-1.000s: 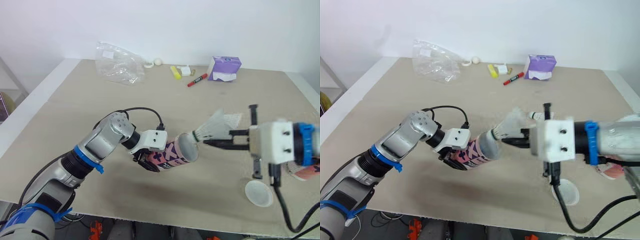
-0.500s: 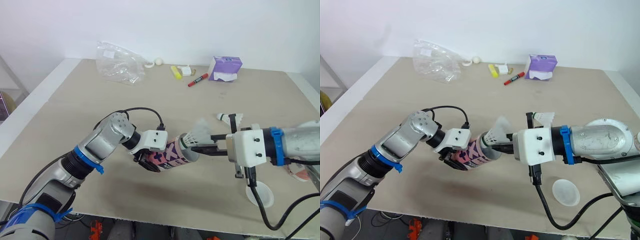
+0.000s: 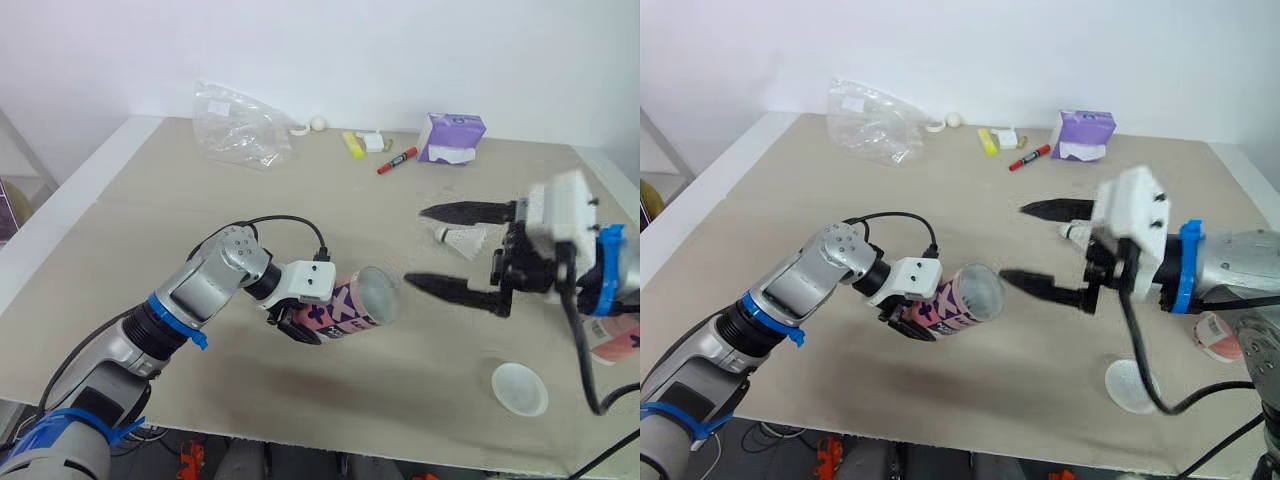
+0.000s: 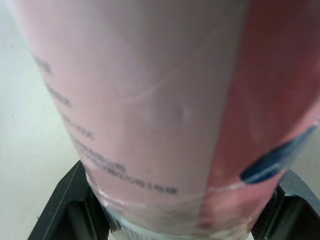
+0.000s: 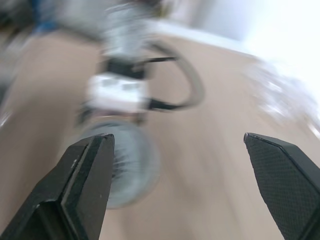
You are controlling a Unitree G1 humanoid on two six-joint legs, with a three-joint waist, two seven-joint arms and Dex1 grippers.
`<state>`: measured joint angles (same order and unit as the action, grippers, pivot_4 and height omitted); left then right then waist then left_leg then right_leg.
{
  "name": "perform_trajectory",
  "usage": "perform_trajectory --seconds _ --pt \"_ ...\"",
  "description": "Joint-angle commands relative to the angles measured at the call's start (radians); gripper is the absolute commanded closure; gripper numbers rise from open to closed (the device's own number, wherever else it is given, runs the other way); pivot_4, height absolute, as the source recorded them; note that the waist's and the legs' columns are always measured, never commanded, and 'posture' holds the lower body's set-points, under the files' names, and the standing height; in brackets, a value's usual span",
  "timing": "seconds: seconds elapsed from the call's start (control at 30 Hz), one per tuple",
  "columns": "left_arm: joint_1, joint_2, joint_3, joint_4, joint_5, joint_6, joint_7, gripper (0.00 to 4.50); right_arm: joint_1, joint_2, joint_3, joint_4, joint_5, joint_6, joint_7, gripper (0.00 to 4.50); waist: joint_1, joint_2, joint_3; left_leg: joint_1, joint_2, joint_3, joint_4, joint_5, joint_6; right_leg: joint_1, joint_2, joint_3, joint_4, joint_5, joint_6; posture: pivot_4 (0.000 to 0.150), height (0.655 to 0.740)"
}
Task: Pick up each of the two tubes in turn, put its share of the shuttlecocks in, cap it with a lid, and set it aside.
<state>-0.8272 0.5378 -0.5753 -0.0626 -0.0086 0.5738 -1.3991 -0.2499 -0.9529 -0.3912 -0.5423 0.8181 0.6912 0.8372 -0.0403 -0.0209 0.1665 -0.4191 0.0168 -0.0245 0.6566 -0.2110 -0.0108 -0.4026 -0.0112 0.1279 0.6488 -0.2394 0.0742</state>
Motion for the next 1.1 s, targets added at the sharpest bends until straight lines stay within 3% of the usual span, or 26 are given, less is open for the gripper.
perform_trajectory --seconds 0.03,0.3,0.6,1.1 --pt "0.014 0.009 -0.027 0.021 0.024 0.011 0.017 1.66 0.057 0.099 -0.081 0.145 -0.104 0.010 -0.221 0.07 -0.001 0.000 0.000 0.000 -0.001 0.001 0.000 0.000 0.000 0.000 -0.001 0.001 0.000 0.000 0.000 0.150 0.7400" --pt "0.011 0.009 -0.028 0.021 0.026 0.011 0.016 1.66 0.008 0.235 0.024 0.367 -0.323 -0.044 -0.424 0.07 -0.005 0.006 -0.001 0.001 -0.001 0.002 0.000 0.001 0.001 -0.001 -0.001 0.001 0.000 0.001 0.001 0.150 0.7400" --pt "0.021 0.018 -0.027 0.002 0.024 0.023 0.017 1.66 -0.116 0.319 0.134 0.569 -0.419 -0.104 -0.417 0.07 -0.005 0.006 -0.001 0.000 -0.002 0.002 0.000 0.001 0.002 -0.001 -0.001 0.002 0.000 0.001 0.002 0.150 0.7400" --pt "0.031 0.032 -0.023 -0.020 0.018 0.044 0.030 1.66 -0.266 0.398 0.164 0.777 -0.472 -0.167 -0.403 0.07 -0.010 0.007 -0.001 0.000 -0.001 0.001 -0.001 0.001 0.002 -0.001 0.000 0.002 0.000 0.002 0.003 0.150 0.7400"
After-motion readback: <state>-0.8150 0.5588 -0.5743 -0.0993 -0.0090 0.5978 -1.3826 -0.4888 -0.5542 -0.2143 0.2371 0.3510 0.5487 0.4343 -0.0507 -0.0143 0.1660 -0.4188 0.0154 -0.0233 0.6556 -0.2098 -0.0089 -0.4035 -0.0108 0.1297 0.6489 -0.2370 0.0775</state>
